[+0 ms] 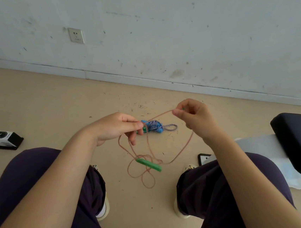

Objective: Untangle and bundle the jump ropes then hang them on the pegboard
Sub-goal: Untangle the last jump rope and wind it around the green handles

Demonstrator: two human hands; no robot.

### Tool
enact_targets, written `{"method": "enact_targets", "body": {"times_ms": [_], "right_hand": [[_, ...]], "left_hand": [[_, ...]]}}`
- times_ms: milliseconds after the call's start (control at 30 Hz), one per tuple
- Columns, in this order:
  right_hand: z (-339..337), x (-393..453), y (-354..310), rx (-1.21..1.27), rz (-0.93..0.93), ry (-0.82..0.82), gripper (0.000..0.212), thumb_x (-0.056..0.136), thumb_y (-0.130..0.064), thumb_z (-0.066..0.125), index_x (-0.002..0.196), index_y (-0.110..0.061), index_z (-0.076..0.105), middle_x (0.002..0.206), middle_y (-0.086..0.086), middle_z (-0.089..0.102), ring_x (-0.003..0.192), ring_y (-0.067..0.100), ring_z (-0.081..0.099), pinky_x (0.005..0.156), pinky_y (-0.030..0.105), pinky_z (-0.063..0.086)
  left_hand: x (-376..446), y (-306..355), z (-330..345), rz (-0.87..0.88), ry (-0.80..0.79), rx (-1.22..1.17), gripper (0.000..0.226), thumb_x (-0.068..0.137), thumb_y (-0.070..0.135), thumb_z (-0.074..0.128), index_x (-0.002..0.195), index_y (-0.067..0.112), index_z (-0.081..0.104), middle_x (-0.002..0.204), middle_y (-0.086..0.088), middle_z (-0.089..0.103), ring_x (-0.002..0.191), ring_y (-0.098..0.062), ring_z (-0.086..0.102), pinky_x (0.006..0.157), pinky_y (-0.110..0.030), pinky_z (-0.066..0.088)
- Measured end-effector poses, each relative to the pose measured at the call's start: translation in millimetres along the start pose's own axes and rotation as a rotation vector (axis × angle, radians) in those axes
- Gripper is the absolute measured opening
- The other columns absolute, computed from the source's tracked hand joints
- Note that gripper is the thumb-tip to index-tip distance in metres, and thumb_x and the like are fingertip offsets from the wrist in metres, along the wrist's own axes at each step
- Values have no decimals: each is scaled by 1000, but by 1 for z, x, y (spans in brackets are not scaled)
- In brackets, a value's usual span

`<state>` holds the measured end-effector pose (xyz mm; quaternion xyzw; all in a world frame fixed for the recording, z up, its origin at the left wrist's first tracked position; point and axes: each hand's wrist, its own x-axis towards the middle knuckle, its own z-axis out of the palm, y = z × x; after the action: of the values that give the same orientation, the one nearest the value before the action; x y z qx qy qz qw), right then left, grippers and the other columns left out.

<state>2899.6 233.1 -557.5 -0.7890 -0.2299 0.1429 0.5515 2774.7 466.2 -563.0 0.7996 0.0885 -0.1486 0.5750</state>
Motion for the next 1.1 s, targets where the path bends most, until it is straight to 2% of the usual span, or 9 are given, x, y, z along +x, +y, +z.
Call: {"method": "enact_targets", "body": {"times_ms": [133, 233, 333, 500, 633, 700, 800, 900, 1100], "right_hand": [[0, -2, -1, 21, 27, -115, 20, 81, -24, 80, 92, -20, 64, 76, -5, 67, 66, 14, 61, 72, 40, 51], [10, -8, -6, 76, 52, -293, 39, 77, -24, 83, 108, -19, 60, 79, -1, 70, 65, 16, 61, 69, 31, 51], [26, -13, -9, 80, 55, -376, 34, 78, -23, 83, 104, -17, 61, 73, 2, 64, 58, 13, 52, 58, 23, 46], [26, -10, -7, -55, -39, -267, 9, 85, -22, 77, 84, -16, 70, 45, -15, 37, 43, 4, 27, 45, 15, 26], [9, -1, -4, -22, -44, 14, 12, 87, -23, 73, 76, -26, 69, 53, -9, 44, 52, 11, 37, 51, 23, 33], [3, -1, -3, 12, -47, 17, 10, 89, -22, 72, 80, -24, 68, 59, -9, 53, 56, 10, 46, 55, 25, 41], [7, -5, -4, 96, -34, -137, 13, 84, -22, 77, 91, -16, 67, 68, -1, 63, 59, 14, 55, 61, 28, 49], [23, -11, -7, 104, -16, -288, 31, 78, -29, 82, 99, -14, 64, 72, 3, 65, 57, 11, 53, 56, 23, 45], [31, -12, -10, -77, -23, -266, 23, 79, -29, 82, 88, -20, 63, 45, -12, 38, 42, 5, 29, 44, 13, 28]], "left_hand": [[0, 0, 2, 66, 29, -95, 29, 102, 27, 53, 81, 13, 65, 52, 2, 44, 46, -15, 47, 71, -25, 50], [3, 1, 11, 111, -24, -177, 29, 101, 32, 55, 80, 18, 68, 52, 5, 35, 43, -11, 28, 49, -21, 37], [7, 0, 21, 123, -36, -208, 29, 99, 40, 57, 77, 26, 70, 54, 5, 36, 45, -10, 26, 46, -20, 25], [8, -1, 17, 104, -37, -120, 27, 97, 40, 62, 79, 24, 76, 59, 3, 54, 50, -10, 44, 53, -20, 39], [3, -4, -1, 29, 18, -31, 30, 92, 41, 65, 79, 17, 76, 62, -1, 65, 61, -12, 60, 73, -22, 49], [3, -6, -4, 30, 64, -29, 31, 92, 43, 63, 79, 17, 74, 61, -3, 65, 62, -13, 62, 81, -26, 47], [2, -4, 2, 93, 51, -111, 31, 91, 44, 62, 76, 19, 72, 50, 1, 49, 47, -15, 46, 65, -25, 51], [5, -1, 17, 121, 18, -171, 32, 90, 51, 62, 78, 22, 72, 50, 3, 35, 44, -13, 26, 45, -23, 34], [9, 0, 21, 112, -2, -206, 24, 95, 41, 64, 86, 23, 76, 54, 6, 39, 46, -11, 29, 49, -27, 27]]}}
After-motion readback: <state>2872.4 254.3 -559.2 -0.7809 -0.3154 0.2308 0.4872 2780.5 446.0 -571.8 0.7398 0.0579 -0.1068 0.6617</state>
